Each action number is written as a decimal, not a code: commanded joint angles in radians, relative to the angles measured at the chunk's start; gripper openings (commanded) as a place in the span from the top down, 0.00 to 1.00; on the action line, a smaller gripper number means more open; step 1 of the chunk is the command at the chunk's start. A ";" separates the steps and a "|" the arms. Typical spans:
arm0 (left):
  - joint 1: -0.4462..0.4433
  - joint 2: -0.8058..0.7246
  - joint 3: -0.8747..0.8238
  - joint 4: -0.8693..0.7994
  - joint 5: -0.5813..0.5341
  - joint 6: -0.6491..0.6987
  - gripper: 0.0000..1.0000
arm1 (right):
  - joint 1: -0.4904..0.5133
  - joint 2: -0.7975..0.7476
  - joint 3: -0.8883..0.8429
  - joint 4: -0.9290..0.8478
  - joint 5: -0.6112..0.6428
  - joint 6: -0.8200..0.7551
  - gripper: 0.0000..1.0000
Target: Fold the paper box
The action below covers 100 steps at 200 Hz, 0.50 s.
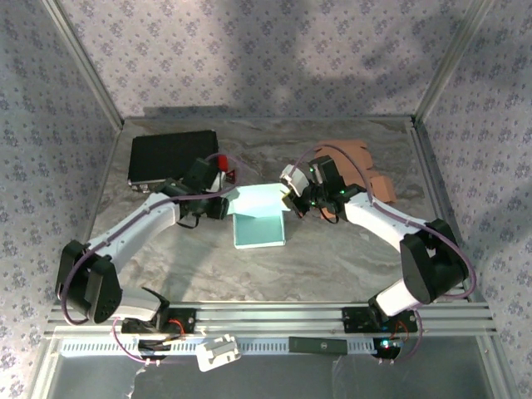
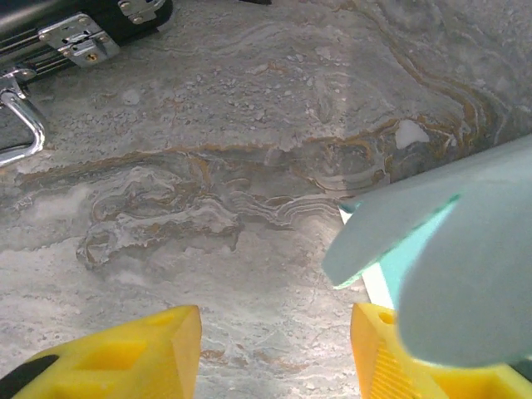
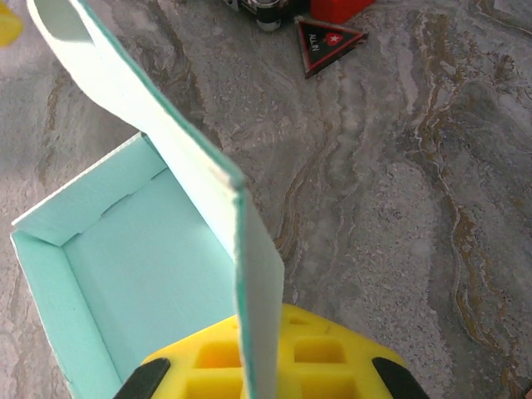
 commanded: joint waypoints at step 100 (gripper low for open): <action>0.057 0.154 0.190 -0.126 0.205 0.232 0.56 | -0.001 0.008 0.054 -0.046 -0.022 -0.044 1.00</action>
